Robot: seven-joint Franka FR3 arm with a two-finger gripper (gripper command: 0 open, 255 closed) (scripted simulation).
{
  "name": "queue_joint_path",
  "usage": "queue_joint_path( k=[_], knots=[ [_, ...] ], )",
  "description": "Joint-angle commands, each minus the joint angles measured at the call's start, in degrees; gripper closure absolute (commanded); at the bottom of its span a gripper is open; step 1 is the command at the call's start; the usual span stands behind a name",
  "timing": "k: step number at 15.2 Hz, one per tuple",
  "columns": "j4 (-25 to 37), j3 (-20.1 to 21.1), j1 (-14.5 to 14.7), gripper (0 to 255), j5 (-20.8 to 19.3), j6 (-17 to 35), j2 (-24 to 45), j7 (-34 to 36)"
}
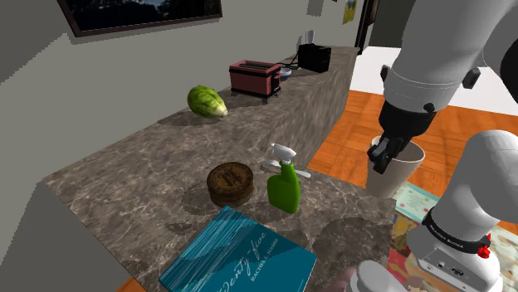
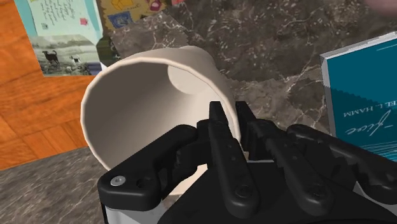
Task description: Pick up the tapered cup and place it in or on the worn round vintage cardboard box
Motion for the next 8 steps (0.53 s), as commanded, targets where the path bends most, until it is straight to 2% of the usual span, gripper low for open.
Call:
queue_joint_path(
  k=[1, 8],
  knots=[
    [2.15, 0.32, -1.23, 255, -0.46, 0.75, 2.73, -0.09],
    [13.72, 4.83, -8.59, 255, -3.35, 7.21, 19.95, 1.16]
  ],
)
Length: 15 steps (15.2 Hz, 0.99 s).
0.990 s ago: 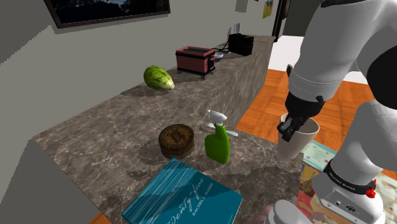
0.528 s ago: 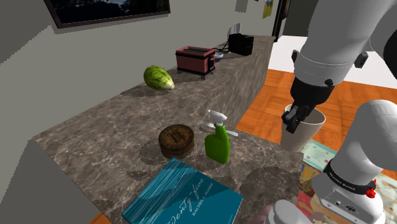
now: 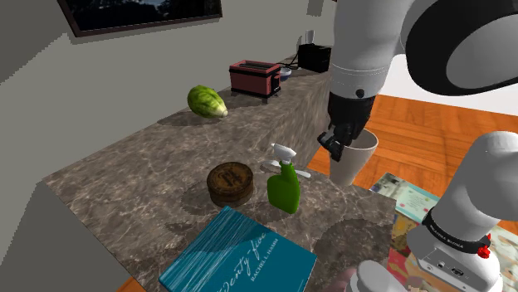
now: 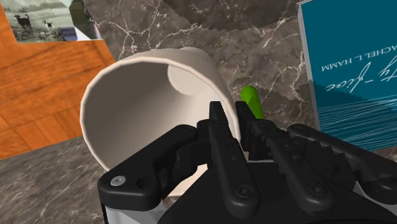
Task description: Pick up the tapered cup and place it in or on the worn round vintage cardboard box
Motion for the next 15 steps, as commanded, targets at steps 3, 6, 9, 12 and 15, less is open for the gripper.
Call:
queue_joint_path(
  k=[3, 6, 9, 12, 15],
  knots=[
    [7.96, 3.11, -4.02, 255, -2.66, 1.90, 9.73, 1.79],
    [14.41, 5.89, -6.89, 255, -5.60, 2.63, 17.33, 3.85],
    [21.53, 8.93, -9.33, 255, -9.58, 2.52, 25.43, 6.64],
    [29.48, 12.01, -10.81, 255, -14.90, 1.36, 34.35, 10.20],
    [38.51, 14.32, -10.27, 255, -21.53, -1.16, 44.19, 14.17]
  ],
)
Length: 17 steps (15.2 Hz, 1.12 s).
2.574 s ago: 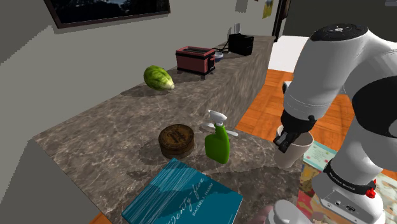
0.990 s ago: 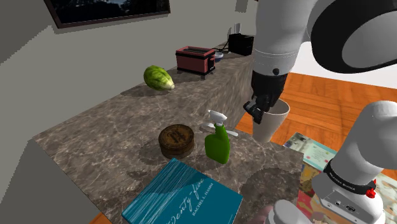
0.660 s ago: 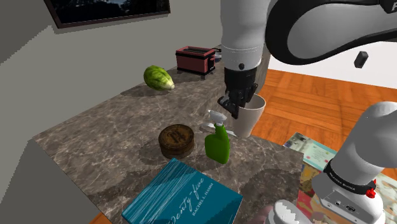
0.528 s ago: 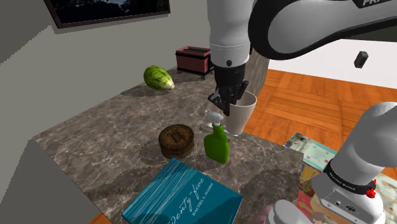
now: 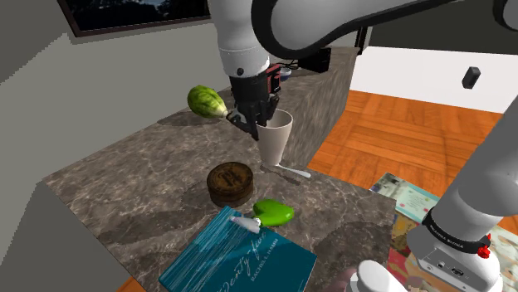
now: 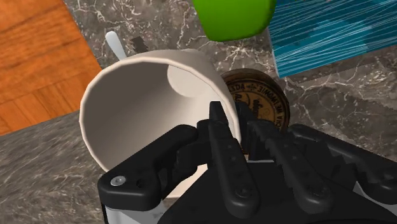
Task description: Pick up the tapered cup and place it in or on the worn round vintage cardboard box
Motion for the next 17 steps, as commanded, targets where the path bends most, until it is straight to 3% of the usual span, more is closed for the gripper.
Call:
queue_joint_path(
  k=[1, 4, 7, 9, 10, 17],
  knots=[
    [6.81, 1.35, 1.12, 255, -4.91, -2.25, 7.06, 2.97],
    [17.87, 1.20, 5.38, 255, -11.76, -6.65, 17.15, 5.74],
    [31.46, -0.48, 11.83, 255, -17.99, -12.26, 27.16, 6.57],
    [43.35, -2.37, 17.58, 255, -22.06, -17.04, 34.45, 5.73],
    [54.55, -4.24, 22.88, 255, -25.16, -21.38, 40.51, 4.06],
    [42.70, -3.38, 18.25, 255, -23.16, -13.74, 37.37, 6.22]
  ],
)
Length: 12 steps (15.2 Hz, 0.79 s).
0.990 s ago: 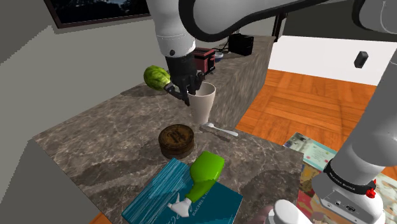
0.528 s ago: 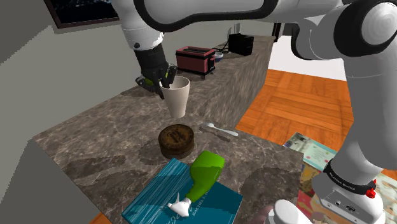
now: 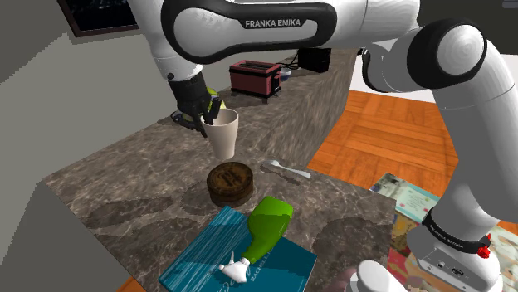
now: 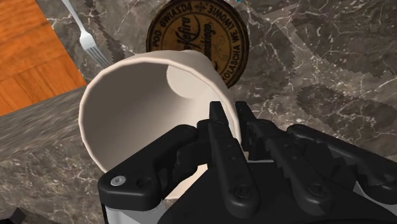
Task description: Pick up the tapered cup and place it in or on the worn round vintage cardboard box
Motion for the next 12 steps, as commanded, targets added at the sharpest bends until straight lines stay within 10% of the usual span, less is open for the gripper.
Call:
queue_joint_path(
  k=[1, 12],
  knots=[
    [-2.75, 0.24, -1.09, 255, 0.33, 1.91, -0.66, 0.47],
    [-13.72, 0.57, -4.58, 255, 0.66, 10.85, -1.68, 2.78]
  ],
)
